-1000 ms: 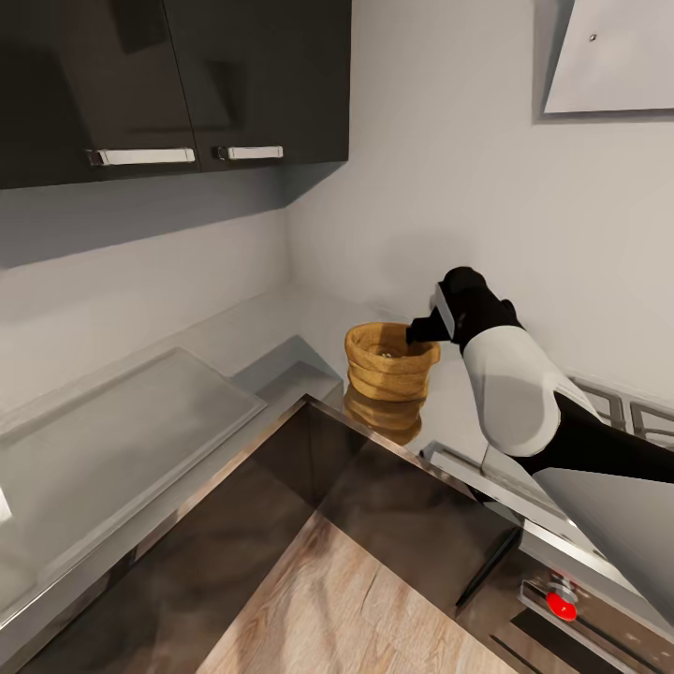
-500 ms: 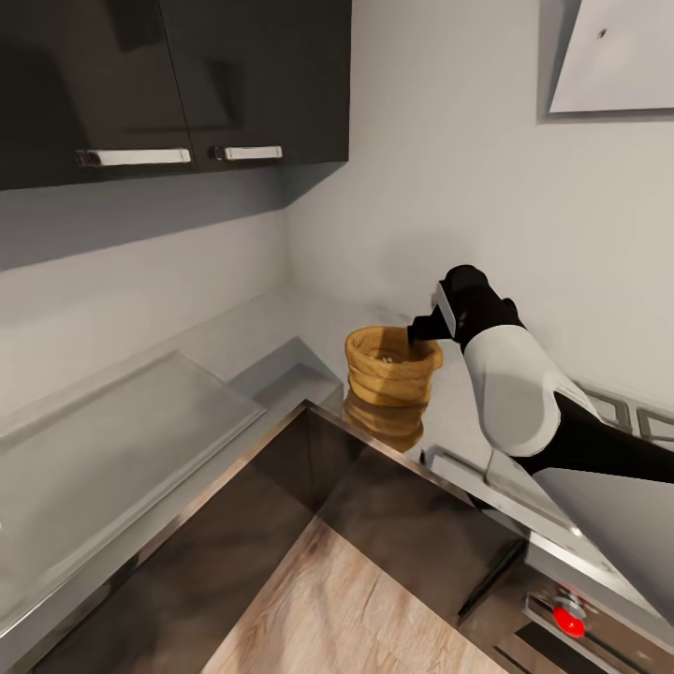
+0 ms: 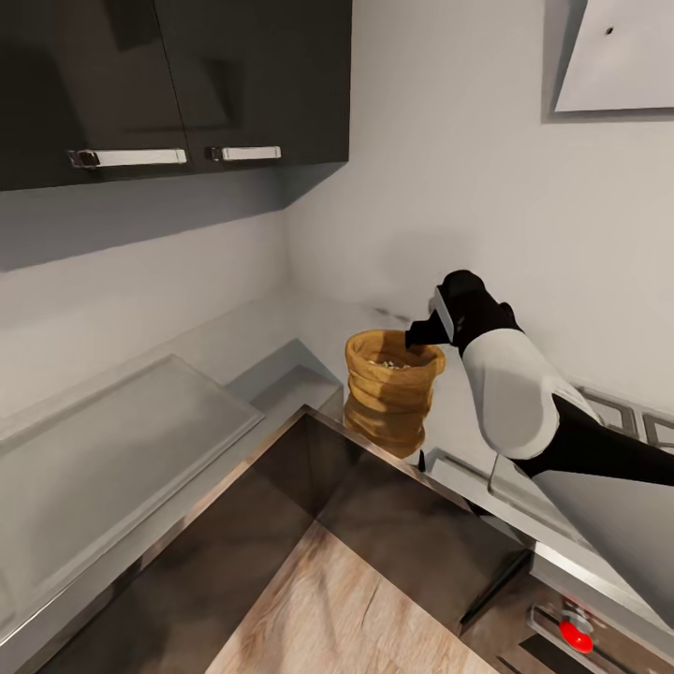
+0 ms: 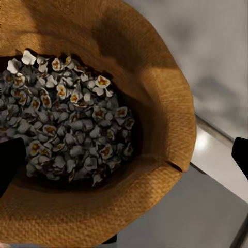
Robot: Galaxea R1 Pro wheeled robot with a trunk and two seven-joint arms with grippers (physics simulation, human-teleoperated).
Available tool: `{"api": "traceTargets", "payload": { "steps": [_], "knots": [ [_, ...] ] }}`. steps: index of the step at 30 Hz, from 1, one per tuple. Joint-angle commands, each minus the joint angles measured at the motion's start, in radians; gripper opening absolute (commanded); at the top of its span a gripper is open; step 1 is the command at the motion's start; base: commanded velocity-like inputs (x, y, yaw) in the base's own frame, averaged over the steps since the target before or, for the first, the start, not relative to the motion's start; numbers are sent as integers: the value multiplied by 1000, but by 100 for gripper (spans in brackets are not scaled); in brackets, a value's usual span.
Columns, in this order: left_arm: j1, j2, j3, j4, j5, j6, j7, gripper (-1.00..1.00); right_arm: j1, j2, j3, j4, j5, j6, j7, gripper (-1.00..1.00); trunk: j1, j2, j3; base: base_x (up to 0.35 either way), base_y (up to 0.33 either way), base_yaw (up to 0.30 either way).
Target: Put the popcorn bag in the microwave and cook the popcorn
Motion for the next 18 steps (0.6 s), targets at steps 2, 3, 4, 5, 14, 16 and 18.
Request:
{"api": "traceTargets", "payload": {
  "steps": [2, 3, 4, 5, 14, 16, 18],
  "knots": [
    [0, 0, 1, -1, 2, -2, 3, 100, 0, 1, -6, -2, 11, 3, 9, 100, 0, -1, -1, 0, 0, 0],
    [0, 0, 1, -1, 2, -2, 3, 100, 0, -2, -6, -1, 11, 3, 9, 100, 0, -1, -1, 0, 0, 0],
    [0, 0, 1, -1, 2, -2, 3, 100, 0, -10, -6, -1, 11, 3, 8, 100, 0, -1, -1, 0, 0, 0],
    [0, 0, 1, -1, 2, -2, 3, 100, 0, -14, -6, -1, 11, 3, 8, 100, 0, -1, -1, 0, 0, 0],
    [0, 0, 1, -1, 2, -2, 3, 100, 1, -36, -6, 0, 15, 3, -4, 100, 0, -1, -1, 0, 0, 0],
    [0, 0, 1, -1, 2, -2, 3, 100, 1, -36, -6, 0, 14, 3, -1, 100, 0, -1, -1, 0, 0, 0],
    [0, 0, 1, -1, 2, -2, 3, 100, 7, -36, -7, -1, 11, -33, 4, 100, 0, -1, -1, 0, 0, 0]
  ]
}}
